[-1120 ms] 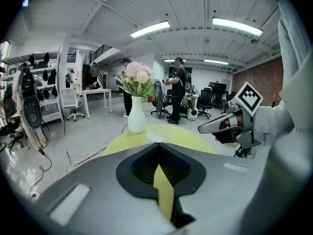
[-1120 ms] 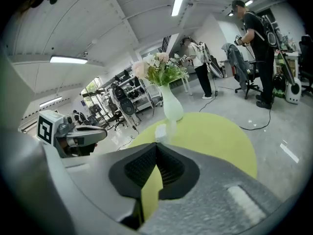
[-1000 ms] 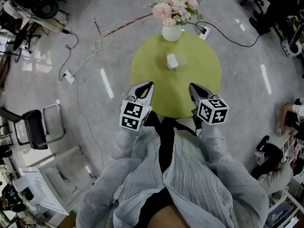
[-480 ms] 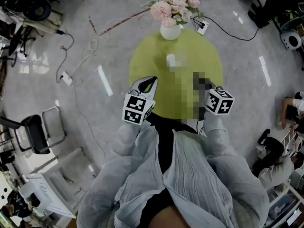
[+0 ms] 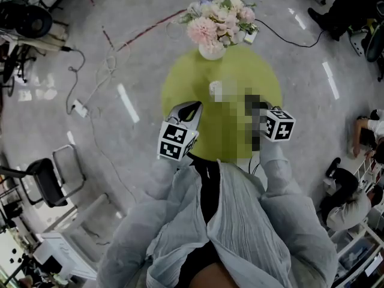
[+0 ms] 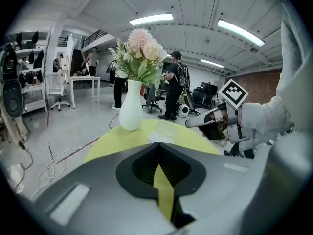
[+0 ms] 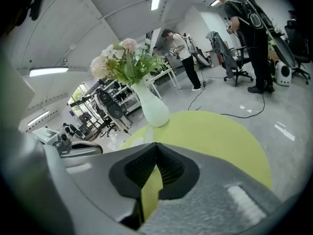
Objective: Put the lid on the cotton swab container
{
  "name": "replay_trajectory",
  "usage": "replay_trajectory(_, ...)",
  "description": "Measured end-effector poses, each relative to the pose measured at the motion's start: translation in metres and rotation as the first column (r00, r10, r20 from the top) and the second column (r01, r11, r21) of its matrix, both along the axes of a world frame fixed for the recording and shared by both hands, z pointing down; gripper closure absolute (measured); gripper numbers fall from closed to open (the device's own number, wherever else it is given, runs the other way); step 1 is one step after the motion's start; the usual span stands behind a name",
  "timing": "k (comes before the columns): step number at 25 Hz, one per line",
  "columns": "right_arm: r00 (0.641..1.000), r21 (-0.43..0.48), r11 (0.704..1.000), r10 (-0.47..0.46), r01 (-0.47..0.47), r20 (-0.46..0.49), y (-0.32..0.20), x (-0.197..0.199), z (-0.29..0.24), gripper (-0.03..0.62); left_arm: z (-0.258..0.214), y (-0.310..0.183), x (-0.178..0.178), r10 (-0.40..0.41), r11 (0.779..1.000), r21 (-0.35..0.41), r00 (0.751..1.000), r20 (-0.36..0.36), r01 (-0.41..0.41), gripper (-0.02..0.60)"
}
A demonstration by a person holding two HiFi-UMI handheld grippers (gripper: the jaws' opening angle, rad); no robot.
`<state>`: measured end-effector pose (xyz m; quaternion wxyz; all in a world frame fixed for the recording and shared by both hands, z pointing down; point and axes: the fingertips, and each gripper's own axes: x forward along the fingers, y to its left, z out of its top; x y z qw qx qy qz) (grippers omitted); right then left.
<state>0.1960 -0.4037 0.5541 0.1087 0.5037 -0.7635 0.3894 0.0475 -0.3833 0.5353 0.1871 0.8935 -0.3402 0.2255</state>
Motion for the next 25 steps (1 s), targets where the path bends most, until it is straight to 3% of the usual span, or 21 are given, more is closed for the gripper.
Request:
replay_trajectory(10,1.000,-0.060,0.998,-0.021,0.020,-0.011,-0.023,-0.005,0.027,0.592,0.017,-0.014,-0.001,0.007,0.999,-0.050,1.000,-0.012,-0.007,0.563)
replay_trajectory(25,0.999,-0.054,0.997,-0.051,0.050,-0.001,-0.035,-0.014,0.025,0.592,0.025,-0.014,-0.004,-0.001,0.998,-0.064,1.000,-0.011,0.000,0.563)
